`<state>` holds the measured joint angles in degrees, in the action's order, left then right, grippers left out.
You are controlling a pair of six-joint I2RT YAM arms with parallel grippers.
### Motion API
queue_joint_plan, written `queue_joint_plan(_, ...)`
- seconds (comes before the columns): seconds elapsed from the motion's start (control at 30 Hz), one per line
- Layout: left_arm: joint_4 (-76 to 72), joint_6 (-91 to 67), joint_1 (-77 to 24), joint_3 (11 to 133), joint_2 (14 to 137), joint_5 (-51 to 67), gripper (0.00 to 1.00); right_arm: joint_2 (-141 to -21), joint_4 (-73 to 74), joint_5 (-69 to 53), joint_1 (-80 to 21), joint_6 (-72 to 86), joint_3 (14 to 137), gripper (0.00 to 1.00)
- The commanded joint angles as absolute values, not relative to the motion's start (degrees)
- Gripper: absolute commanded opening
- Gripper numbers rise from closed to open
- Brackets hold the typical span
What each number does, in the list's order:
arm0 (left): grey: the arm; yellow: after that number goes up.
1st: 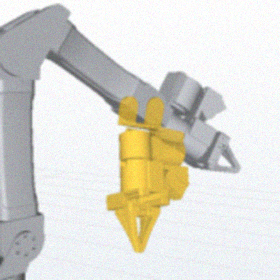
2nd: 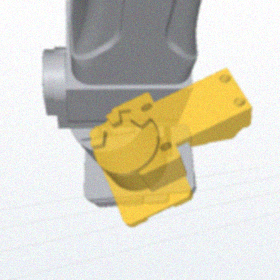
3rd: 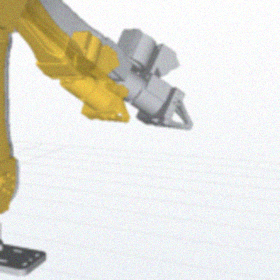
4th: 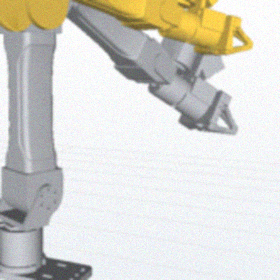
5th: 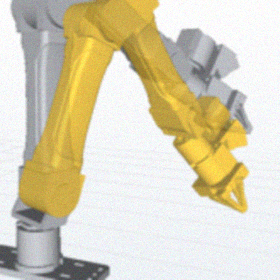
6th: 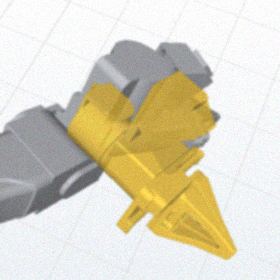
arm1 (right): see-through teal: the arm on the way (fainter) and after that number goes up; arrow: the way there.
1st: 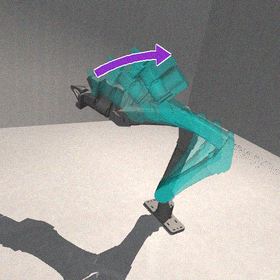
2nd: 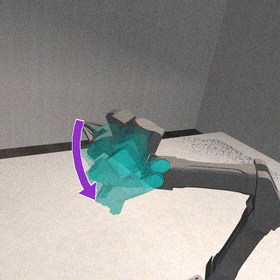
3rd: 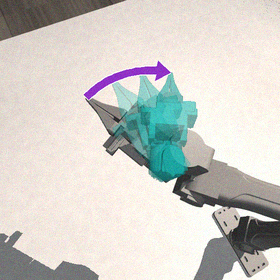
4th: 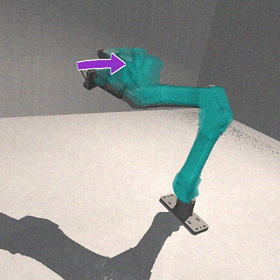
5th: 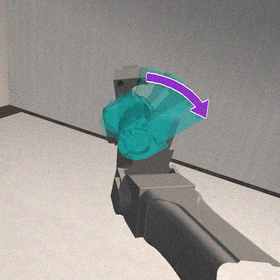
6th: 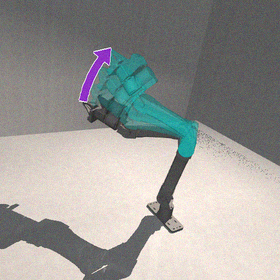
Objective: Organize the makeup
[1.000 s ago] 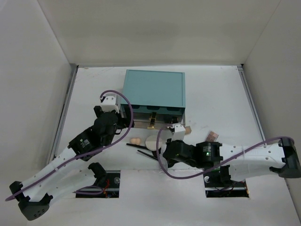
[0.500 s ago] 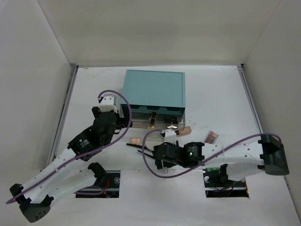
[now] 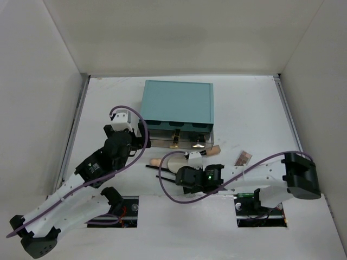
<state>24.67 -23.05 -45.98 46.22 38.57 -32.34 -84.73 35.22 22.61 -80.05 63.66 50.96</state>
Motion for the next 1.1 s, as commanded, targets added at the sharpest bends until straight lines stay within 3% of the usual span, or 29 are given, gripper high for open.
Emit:
queue_joint_plan(0.0,24.7,-23.7,-45.7,45.8,36.9,-32.4,1.0,-76.3,35.9,26.4,-82.7,58.9,57.2,0.11)
queue_joint_plan(0.2,24.7,-24.1,-45.2,45.3,35.2,-32.5,1.0,-68.3,30.6,27.4,-83.3,37.9,64.0,0.06)
queue_joint_plan(0.4,25.4,-24.9,-44.3,44.8,33.3,-32.6,1.0,-68.5,21.2,24.6,-67.1,16.4,69.3,0.03)
queue_joint_plan(0.67,26.5,-25.3,-43.1,45.2,33.0,-32.4,1.0,-78.0,14.5,0.3,-52.9,2.5,71.7,0.06)
queue_joint_plan(0.83,26.5,-25.2,-43.4,45.3,33.8,-32.0,1.0,-83.4,14.0,-0.6,-51.9,-1.0,73.1,0.21)
queue_joint_plan(1.0,26.4,-25.3,-43.9,45.4,34.5,-30.6,1.0,-83.2,13.6,2.5,-52.1,1.0,73.0,0.57)
queue_joint_plan(1.07,26.0,-25.4,-44.1,45.5,35.0,-30.1,1.0,-81.6,13.7,3.9,-52.1,1.7,72.4,0.66)
